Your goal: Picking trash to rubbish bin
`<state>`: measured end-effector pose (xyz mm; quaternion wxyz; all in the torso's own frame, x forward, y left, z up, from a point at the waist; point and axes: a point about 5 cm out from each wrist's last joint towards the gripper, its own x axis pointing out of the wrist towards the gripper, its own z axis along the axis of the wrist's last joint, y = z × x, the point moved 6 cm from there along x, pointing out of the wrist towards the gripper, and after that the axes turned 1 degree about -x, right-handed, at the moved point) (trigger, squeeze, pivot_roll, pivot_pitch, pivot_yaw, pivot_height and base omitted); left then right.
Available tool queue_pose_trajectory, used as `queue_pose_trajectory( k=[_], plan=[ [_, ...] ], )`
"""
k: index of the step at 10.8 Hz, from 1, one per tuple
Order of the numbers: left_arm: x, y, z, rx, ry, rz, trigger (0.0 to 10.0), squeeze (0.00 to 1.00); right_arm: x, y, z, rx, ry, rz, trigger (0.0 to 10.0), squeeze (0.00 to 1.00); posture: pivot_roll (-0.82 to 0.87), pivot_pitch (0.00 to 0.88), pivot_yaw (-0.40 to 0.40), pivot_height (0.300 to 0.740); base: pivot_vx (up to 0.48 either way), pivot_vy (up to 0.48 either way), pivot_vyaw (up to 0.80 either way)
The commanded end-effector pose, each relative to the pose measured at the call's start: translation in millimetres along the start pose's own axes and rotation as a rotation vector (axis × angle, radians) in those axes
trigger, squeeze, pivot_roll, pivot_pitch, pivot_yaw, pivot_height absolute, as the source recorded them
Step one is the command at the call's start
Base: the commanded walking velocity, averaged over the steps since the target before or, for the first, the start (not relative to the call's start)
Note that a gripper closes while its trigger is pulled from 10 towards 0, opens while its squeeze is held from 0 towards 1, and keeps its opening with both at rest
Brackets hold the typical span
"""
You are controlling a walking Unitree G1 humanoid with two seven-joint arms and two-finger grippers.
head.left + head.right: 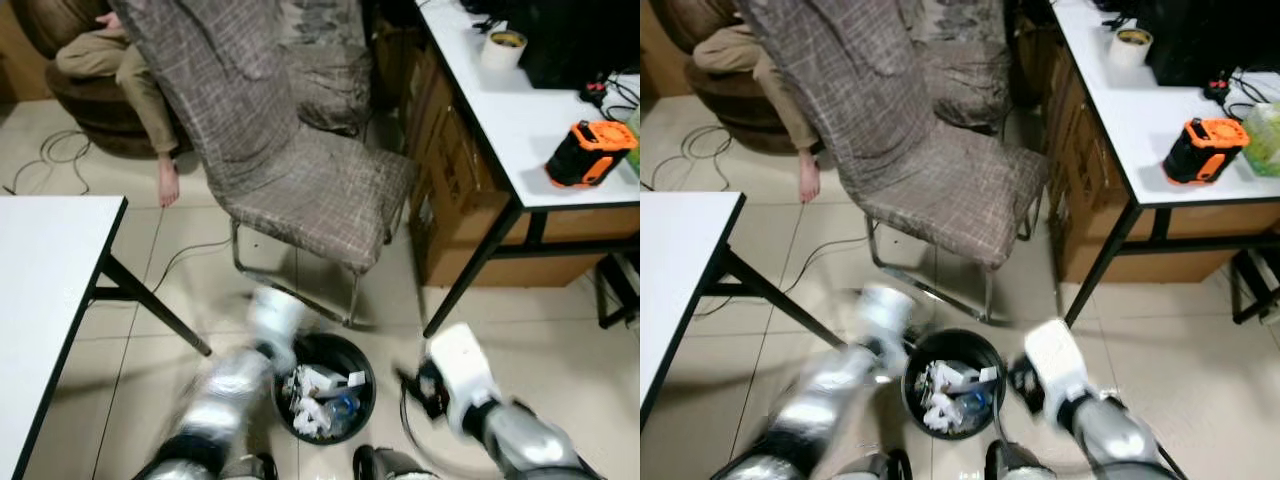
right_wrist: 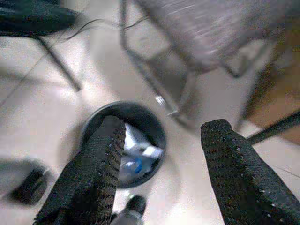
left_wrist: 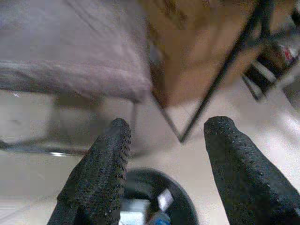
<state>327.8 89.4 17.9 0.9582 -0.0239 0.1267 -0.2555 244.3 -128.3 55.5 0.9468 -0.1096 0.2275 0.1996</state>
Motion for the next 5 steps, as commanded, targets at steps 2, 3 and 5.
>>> queue_pose_trajectory(
  k=[2,3,5],
  plan=[
    [-32.5,9.3,14.3,0.009,-0.042,0.048,10.0,0.0,6.9,-6.3,1.1,0.063,-0.009,-0.065,10.0,0.0,-0.1,0.104,0.003,0.74,0.0,0.0,0.0],
    [-54.7,13.2,24.1,-0.012,-0.06,0.111,10.0,0.0,12.7,-6.9,1.8,0.075,-0.005,-0.081,10.0,0.0,-0.08,0.094,-0.016,0.74,0.0,0.0,0.0],
    [-75.4,5.2,31.3,-0.037,-0.053,0.144,10.0,0.0,18.7,-6.0,5.1,0.059,-0.02,-0.07,10.0,0.0,-0.04,0.081,-0.051,0.74,0.0,0.0,0.0]
  ],
)
